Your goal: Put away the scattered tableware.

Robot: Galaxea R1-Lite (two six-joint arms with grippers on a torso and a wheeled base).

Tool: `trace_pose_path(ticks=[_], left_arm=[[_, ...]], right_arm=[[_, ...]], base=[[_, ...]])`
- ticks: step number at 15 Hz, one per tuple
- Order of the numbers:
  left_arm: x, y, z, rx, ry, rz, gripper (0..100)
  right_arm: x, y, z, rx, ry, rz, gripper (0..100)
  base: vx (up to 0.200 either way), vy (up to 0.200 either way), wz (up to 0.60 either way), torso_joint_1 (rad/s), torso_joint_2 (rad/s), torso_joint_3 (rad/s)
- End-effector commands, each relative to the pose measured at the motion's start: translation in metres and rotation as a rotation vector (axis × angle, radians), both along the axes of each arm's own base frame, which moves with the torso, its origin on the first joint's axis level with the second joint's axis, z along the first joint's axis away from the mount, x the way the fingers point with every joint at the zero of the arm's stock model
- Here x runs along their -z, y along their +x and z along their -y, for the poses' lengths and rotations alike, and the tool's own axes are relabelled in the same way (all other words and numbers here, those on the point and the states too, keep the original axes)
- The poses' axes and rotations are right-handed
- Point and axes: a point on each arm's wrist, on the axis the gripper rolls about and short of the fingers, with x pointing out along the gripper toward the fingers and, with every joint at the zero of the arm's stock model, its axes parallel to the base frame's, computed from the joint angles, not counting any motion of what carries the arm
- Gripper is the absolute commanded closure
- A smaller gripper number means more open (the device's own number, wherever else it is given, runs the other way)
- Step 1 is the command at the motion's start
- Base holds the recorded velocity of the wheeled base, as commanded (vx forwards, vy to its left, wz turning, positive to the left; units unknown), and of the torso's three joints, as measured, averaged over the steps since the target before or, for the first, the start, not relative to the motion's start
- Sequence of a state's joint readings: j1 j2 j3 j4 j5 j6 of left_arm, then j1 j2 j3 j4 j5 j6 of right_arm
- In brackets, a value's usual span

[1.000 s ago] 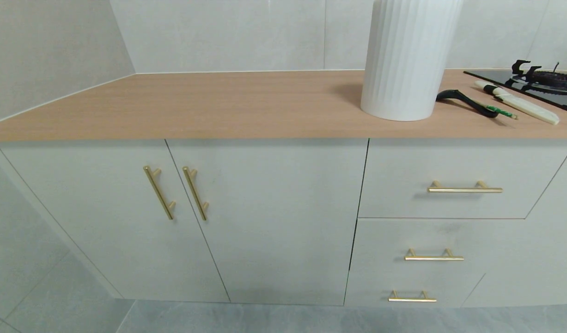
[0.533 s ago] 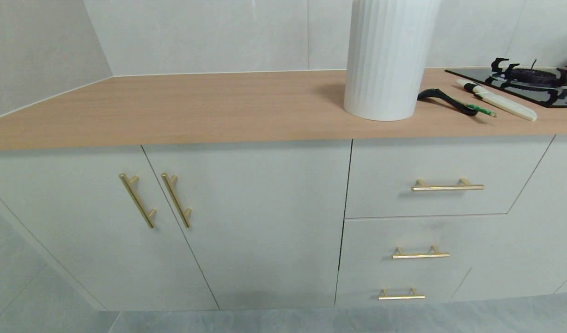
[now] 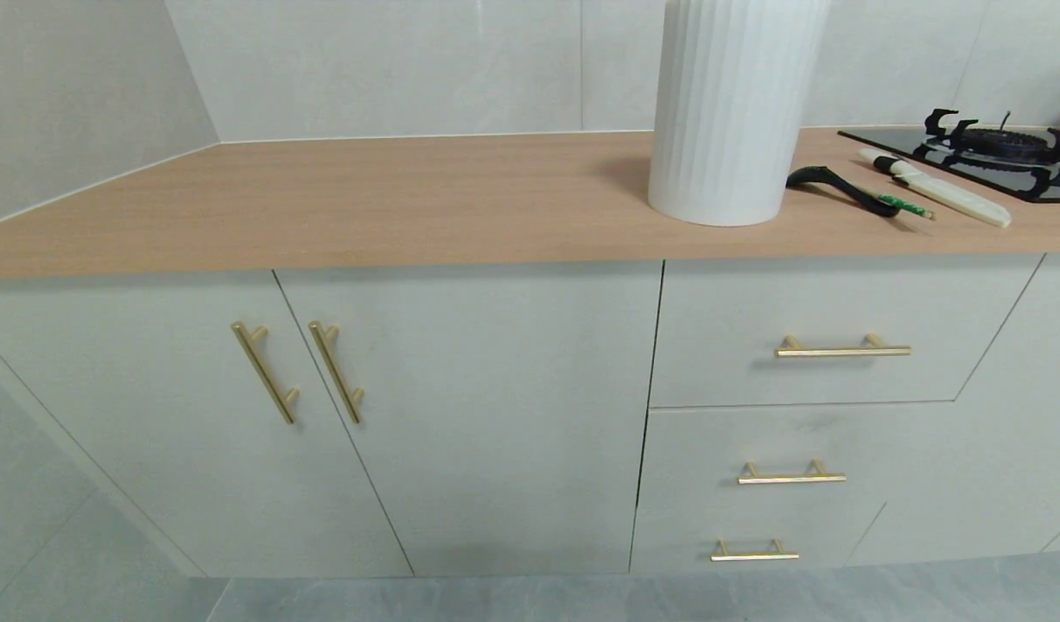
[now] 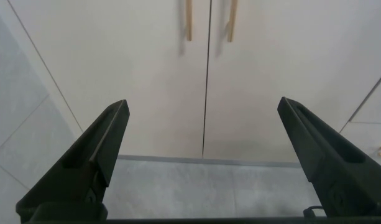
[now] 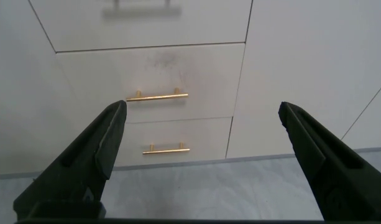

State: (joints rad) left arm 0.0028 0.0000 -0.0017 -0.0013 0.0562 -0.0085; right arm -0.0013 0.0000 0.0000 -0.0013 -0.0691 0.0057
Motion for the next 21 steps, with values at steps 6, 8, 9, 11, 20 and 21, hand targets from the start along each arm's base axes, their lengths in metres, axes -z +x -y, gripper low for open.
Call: trace_pose_path(ticks=[6, 8, 9, 11, 20, 21], left_arm=[[0.000, 0.000, 0.000, -0.001, -0.001, -0.001, 0], [0.000, 0.000, 0.000, -0.001, -0.001, -0.001, 0], [0.000, 0.000, 0.000, -0.001, -0.001, 0.000, 0], [0.000, 0.000, 0.000, -0.001, -0.001, -0.001, 0], [0.000, 0.000, 0.000, -0.001, -0.001, -0.001, 0], [0.000, 0.000, 0.000, -0.001, -0.001, -0.001, 0]], right_arm=[[-0.054, -0.010, -0.003, -0.151, 0.015, 0.087, 0], [-0.079, 0.013, -0.005, -0.237, 0.032, -0.082, 0], [-0.085, 0.028, -0.006, -0.260, 0.043, -0.155, 0], [-0.100, 0.073, -0.007, -0.282, 0.065, -0.345, 0], [-0.066, 0.277, -0.030, -0.333, 0.085, -0.771, 0], [-0.049, 0.294, -0.031, -0.332, 0.086, -0.810, 0]], base=[[0.000, 0.000, 0.00, 0.000, 0.00, 0.000], [0.000, 0.000, 0.00, 0.000, 0.00, 0.000], [0.000, 0.000, 0.00, 0.000, 0.00, 0.000], [0.000, 0.000, 0.00, 0.000, 0.00, 0.000], [0.000, 0.000, 0.00, 0.000, 0.00, 0.000], [0.000, 0.000, 0.00, 0.000, 0.00, 0.000]])
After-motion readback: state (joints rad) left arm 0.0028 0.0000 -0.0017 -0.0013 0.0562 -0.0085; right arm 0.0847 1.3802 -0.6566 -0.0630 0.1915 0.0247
